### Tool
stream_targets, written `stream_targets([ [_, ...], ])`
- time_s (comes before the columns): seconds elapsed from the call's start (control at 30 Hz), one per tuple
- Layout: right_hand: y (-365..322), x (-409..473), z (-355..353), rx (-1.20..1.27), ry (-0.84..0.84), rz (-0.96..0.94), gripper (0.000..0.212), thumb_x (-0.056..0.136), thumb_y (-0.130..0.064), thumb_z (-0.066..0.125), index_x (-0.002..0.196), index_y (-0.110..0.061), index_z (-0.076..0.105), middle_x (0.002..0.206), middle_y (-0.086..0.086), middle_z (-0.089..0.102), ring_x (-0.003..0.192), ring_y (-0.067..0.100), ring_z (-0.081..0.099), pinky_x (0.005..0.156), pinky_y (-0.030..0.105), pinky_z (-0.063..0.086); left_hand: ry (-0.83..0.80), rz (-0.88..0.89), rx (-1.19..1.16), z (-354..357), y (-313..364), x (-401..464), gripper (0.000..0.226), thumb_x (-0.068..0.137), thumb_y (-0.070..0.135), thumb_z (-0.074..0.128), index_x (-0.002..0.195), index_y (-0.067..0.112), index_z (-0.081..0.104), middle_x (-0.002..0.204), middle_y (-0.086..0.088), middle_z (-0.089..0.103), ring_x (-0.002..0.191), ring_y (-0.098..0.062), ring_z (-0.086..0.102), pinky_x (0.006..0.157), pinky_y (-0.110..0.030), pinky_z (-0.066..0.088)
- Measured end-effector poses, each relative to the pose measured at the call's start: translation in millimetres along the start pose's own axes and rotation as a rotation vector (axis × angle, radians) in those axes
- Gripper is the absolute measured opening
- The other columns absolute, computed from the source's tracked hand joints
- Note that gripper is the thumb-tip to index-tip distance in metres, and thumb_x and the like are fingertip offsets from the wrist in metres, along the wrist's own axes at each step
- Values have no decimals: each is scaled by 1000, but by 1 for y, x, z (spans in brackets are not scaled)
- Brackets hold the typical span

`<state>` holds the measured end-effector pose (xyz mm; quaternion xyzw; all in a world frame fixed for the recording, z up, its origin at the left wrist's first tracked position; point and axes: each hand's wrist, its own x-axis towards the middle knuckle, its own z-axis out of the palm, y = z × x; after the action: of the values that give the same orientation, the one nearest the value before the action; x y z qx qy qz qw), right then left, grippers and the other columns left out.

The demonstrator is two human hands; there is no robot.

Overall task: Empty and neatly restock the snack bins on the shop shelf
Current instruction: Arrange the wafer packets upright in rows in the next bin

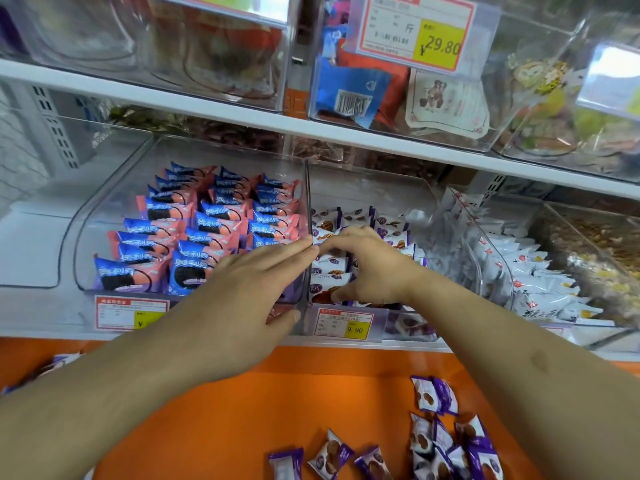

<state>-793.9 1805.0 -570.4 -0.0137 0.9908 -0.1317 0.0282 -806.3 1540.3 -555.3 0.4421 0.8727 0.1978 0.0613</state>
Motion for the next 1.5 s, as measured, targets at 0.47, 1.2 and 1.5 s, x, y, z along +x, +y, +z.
stream_targets([
  [0.47,-6,8,7,-212,98,-17,54,68,-45,88,111,-29,59,104,-5,53,104,22,45,94,41,46,10,-8,-16,2,2,0,80,103,49,50,160,53,-6,161,42,-17,151,12,-11,128,-39,-3],
  [1.2,-50,-129,-28,473,99,-86,27,89,-21,83,113,-25,73,108,-8,71,103,17,67,81,31,54,-78,165,-203,5,21,-28,31,95,44,66,126,42,63,118,26,62,110,5,57,88,-10,44],
  [1.5,13,-159,179,101,-551,93,46,96,-26,72,138,-38,57,133,-7,57,118,13,58,86,25,51,-616,-175,5,195,-20,-46,54,96,47,70,142,24,54,139,3,57,121,-16,57,86,-24,43],
])
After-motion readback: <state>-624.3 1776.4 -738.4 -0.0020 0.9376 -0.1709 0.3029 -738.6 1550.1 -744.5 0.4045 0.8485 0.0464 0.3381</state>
